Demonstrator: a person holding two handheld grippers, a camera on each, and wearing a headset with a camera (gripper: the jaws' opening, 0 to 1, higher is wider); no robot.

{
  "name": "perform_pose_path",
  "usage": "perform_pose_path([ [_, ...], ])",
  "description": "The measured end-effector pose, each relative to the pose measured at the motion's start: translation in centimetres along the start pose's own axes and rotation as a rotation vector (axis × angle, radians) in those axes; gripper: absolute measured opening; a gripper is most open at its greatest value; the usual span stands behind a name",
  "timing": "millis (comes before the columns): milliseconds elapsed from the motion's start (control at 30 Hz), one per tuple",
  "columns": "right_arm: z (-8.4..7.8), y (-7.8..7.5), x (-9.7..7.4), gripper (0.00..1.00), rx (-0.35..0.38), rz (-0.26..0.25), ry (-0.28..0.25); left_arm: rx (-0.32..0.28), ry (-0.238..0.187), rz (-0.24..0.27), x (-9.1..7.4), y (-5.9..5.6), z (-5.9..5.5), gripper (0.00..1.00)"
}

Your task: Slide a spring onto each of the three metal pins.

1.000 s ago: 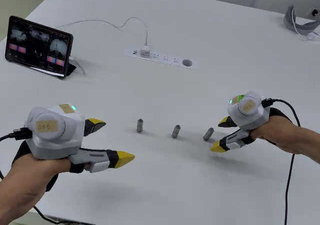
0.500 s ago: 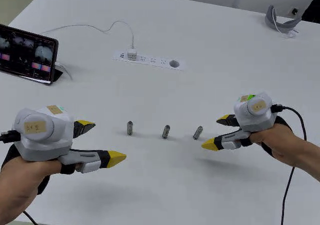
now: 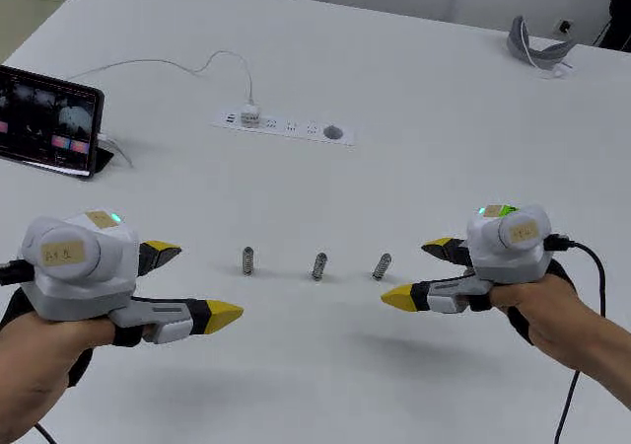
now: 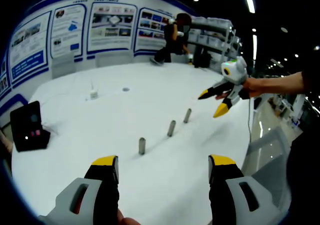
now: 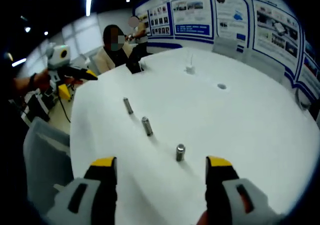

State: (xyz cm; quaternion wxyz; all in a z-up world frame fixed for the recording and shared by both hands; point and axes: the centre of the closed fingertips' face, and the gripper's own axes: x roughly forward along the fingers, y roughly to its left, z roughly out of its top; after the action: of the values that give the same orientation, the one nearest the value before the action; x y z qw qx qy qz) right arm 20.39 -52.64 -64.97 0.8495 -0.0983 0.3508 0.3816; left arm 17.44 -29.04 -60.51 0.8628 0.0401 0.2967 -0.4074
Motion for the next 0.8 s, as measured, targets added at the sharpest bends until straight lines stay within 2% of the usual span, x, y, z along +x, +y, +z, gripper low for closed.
perform_pose_path([
  [100,0.1,0.6,-0.3,0.76,0.011,0.008,-0.014,-0.001,-0.004,0.006,-0.1,0.4,0.2,0.75],
  [500,0.4,1.8,-1.9,0.80,0.060,-0.037,-0.091,-0.014,-0.017,0.040,-0.6,2.0,0.7,0.76],
  [800,-0.4,3.1,-2.7,0.82,0.108,-0.049,-0.119,-0.022,-0.018,0.041,-0.7,2.2,0.6,0.77],
])
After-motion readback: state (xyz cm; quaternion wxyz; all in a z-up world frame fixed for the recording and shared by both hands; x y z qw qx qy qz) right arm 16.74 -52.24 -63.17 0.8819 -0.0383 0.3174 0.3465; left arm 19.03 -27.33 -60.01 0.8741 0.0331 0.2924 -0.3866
